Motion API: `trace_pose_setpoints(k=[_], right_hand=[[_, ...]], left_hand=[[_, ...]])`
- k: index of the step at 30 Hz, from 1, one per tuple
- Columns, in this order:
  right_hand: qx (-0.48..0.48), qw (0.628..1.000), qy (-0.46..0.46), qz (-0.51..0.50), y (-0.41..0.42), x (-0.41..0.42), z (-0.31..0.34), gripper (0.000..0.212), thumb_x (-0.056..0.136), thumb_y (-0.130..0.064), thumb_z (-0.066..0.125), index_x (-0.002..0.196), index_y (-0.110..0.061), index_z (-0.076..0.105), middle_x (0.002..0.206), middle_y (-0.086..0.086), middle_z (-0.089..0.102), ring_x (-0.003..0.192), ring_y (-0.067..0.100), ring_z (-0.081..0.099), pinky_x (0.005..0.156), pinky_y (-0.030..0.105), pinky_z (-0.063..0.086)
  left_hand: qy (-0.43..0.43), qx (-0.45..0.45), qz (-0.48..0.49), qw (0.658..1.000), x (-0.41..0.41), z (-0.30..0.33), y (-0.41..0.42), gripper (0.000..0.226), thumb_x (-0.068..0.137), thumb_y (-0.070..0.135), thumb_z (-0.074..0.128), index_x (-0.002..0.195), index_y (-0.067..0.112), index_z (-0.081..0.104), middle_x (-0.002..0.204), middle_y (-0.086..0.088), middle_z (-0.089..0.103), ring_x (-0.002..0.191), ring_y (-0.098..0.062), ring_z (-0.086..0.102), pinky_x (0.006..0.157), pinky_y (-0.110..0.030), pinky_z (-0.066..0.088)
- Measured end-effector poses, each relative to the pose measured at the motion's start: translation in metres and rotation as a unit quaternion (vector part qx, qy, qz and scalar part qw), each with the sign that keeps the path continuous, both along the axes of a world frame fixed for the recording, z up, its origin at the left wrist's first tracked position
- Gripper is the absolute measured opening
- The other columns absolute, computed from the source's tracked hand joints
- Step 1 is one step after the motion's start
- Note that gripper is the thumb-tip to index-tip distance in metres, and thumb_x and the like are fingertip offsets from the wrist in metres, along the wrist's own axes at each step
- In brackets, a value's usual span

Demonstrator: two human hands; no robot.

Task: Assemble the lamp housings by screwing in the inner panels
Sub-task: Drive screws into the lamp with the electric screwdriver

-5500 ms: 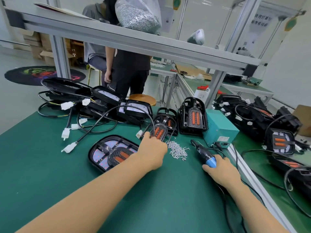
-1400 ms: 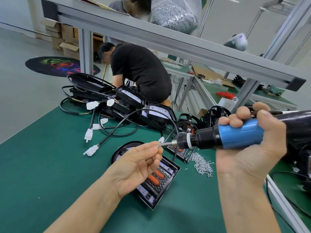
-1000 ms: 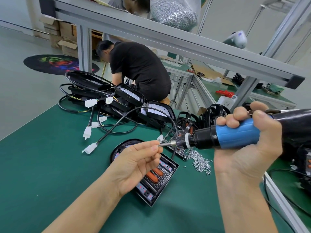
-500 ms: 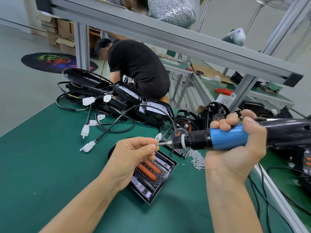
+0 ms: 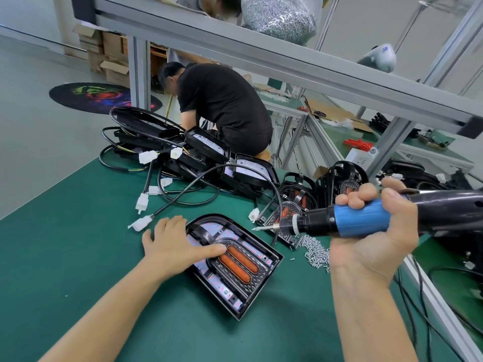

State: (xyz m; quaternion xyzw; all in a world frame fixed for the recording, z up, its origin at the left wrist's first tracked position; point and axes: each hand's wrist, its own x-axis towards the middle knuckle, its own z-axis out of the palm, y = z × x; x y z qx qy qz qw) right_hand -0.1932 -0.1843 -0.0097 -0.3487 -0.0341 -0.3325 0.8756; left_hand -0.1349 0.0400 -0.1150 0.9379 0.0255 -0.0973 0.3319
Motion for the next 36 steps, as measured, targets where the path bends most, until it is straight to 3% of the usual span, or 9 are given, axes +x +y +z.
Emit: trace_pose_setpoints(k=[3, 6, 8, 10, 12, 14, 19, 23, 36], right_hand=[[-0.044, 0.997, -0.016, -0.065, 0.018, 0.0, -0.003, 0.013, 0.075, -0.011, 0.05, 0.086, -0.018, 0.052, 0.059, -0.004, 0.05, 0.051, 0.01, 0.046, 0.06, 0.023, 0.046], [-0.054, 0.997, -0.015, -0.046, 0.024, 0.009, -0.006, 0.017, 0.073, -0.01, 0.051, 0.088, -0.017, 0.051, 0.058, -0.004, 0.05, 0.052, 0.011, 0.044, 0.06, 0.024, 0.045], [-0.06, 0.997, -0.001, -0.047, 0.026, 0.014, -0.008, 0.017, 0.073, -0.01, 0.052, 0.088, -0.017, 0.051, 0.058, -0.003, 0.05, 0.052, 0.012, 0.044, 0.06, 0.025, 0.044], [-0.071, 0.996, -0.002, -0.046, 0.031, 0.018, -0.012, 0.017, 0.073, -0.009, 0.052, 0.088, -0.017, 0.052, 0.058, -0.003, 0.05, 0.052, 0.012, 0.044, 0.06, 0.026, 0.044], [-0.076, 0.996, -0.004, -0.045, 0.034, 0.023, -0.013, 0.018, 0.074, -0.007, 0.052, 0.089, -0.016, 0.051, 0.057, -0.002, 0.05, 0.051, 0.012, 0.045, 0.059, 0.025, 0.044], [-0.085, 0.995, -0.011, -0.047, 0.036, 0.027, -0.014, 0.018, 0.074, -0.005, 0.052, 0.09, -0.014, 0.05, 0.055, -0.002, 0.051, 0.05, 0.012, 0.046, 0.058, 0.024, 0.044], [-0.099, 0.994, -0.024, -0.048, 0.04, 0.033, -0.014, 0.018, 0.074, -0.003, 0.052, 0.088, -0.013, 0.05, 0.055, -0.002, 0.052, 0.049, 0.012, 0.048, 0.058, 0.024, 0.043], [-0.108, 0.993, -0.025, -0.047, 0.04, 0.035, -0.014, 0.018, 0.074, -0.002, 0.052, 0.088, -0.013, 0.049, 0.055, -0.002, 0.051, 0.049, 0.013, 0.047, 0.057, 0.025, 0.042], [-0.163, 0.985, -0.036, -0.04, 0.048, 0.032, -0.018, 0.02, 0.075, 0.0, 0.05, 0.086, -0.016, 0.052, 0.056, -0.001, 0.05, 0.053, 0.014, 0.047, 0.061, 0.027, 0.043]], left_hand=[[-0.014, -0.008, 0.004, 1.0, 0.005, -0.004, -0.003, 0.119, 0.043, 0.087, 0.06, 0.138, 0.02, 0.039, 0.15, 0.0, 0.03, 0.143, -0.018, 0.015, 0.115, -0.046, 0.004], [-0.03, -0.048, 0.021, 0.998, 0.008, -0.004, -0.005, 0.101, 0.044, 0.075, 0.077, 0.123, 0.019, 0.047, 0.129, 0.002, 0.043, 0.133, -0.02, 0.028, 0.11, -0.041, 0.017], [-0.021, -0.122, 0.024, 0.992, 0.007, -0.001, -0.007, 0.104, 0.044, 0.063, 0.086, 0.127, 0.019, 0.042, 0.126, 0.003, 0.046, 0.127, -0.02, 0.036, 0.105, -0.037, 0.027], [-0.006, -0.215, 0.018, 0.976, 0.007, 0.002, -0.007, 0.103, 0.046, 0.047, 0.092, 0.128, 0.018, 0.037, 0.118, 0.004, 0.053, 0.109, -0.015, 0.051, 0.087, -0.028, 0.041], [-0.027, -0.244, 0.007, 0.969, 0.007, 0.004, -0.009, 0.092, 0.051, 0.037, 0.093, 0.121, 0.02, 0.037, 0.102, 0.013, 0.052, 0.09, -0.001, 0.051, 0.067, -0.016, 0.037], [-0.052, -0.242, 0.0, 0.969, 0.005, 0.007, -0.012, 0.086, 0.052, 0.037, 0.092, 0.115, 0.024, 0.034, 0.094, 0.022, 0.044, 0.083, 0.008, 0.045, 0.062, -0.011, 0.031], [-0.075, -0.226, -0.007, 0.971, 0.002, 0.013, -0.016, 0.086, 0.052, 0.038, 0.091, 0.112, 0.027, 0.031, 0.092, 0.023, 0.043, 0.082, 0.006, 0.045, 0.063, -0.013, 0.033], [-0.073, -0.21, -0.006, 0.975, 0.001, 0.016, -0.018, 0.087, 0.051, 0.04, 0.091, 0.112, 0.028, 0.03, 0.092, 0.023, 0.041, 0.09, -0.01, 0.049, 0.069, -0.025, 0.035], [-0.074, -0.2, 0.003, 0.977, -0.002, 0.018, -0.02, 0.091, 0.052, 0.042, 0.09, 0.121, 0.02, 0.035, 0.096, 0.013, 0.047, 0.094, -0.016, 0.05, 0.076, -0.029, 0.036]])
